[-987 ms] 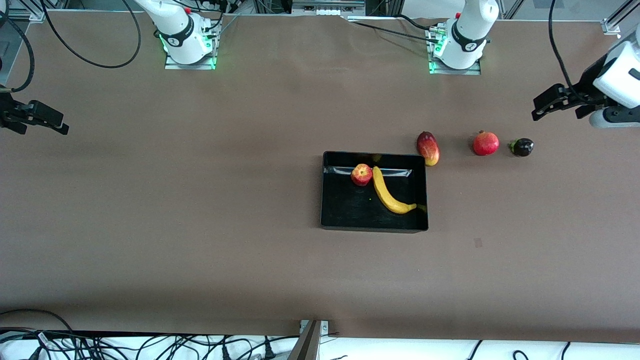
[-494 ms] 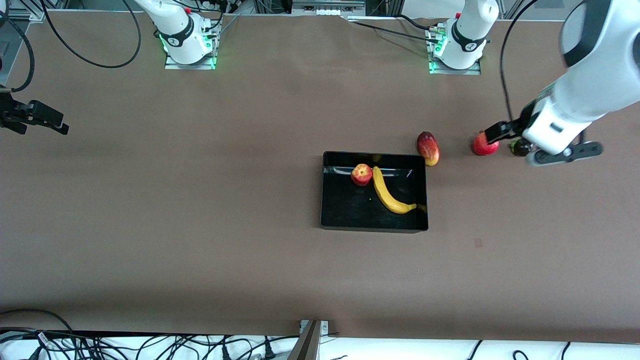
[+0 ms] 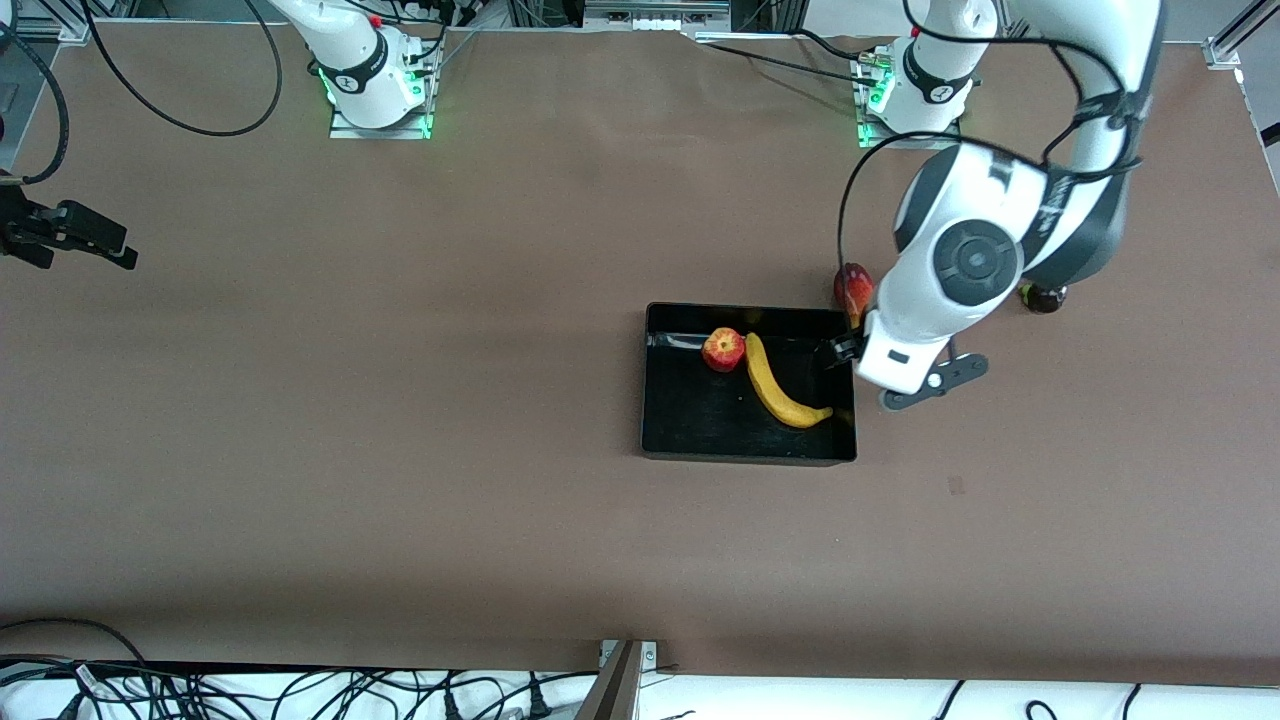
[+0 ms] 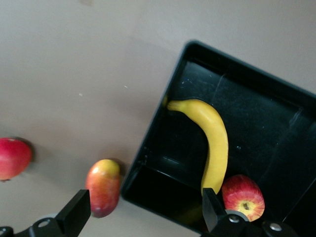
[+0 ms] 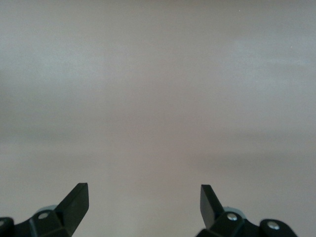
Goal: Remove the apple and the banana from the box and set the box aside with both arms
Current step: 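Reach the left gripper down to the red apple in the black tray, then close the left gripper on the red apple and lift it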
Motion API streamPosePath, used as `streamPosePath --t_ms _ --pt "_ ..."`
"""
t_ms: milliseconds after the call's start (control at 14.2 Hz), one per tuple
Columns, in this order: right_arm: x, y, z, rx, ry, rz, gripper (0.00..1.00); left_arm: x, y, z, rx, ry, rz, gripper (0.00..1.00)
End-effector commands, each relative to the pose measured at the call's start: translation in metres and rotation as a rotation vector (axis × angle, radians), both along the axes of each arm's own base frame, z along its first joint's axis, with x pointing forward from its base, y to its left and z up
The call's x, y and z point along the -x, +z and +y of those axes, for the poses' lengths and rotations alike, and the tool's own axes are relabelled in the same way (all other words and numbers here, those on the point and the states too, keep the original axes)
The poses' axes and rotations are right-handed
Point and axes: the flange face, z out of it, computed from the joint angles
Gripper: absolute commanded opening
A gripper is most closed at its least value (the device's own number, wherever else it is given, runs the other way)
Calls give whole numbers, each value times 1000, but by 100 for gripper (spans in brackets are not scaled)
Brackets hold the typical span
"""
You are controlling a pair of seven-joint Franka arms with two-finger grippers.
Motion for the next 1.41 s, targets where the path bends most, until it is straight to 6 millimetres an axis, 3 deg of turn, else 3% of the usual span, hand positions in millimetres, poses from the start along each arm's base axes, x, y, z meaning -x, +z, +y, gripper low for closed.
streamPosePath --t_ms 0,353,564,846,1340 --pt "1 5 -2 -15 2 -1 100 2 -34 -36 23 -21 9 100" --pt "2 5 -2 -15 2 1 100 21 -87 -97 72 -75 7 100" --pt "2 5 -2 -15 2 1 100 34 -101 -120 107 -59 19 100" --pt "2 5 -2 -15 2 -1 100 42 -120 -139 144 -25 19 100" --pt "2 5 -2 -16 2 2 100 60 -155 -141 155 -12 28 100"
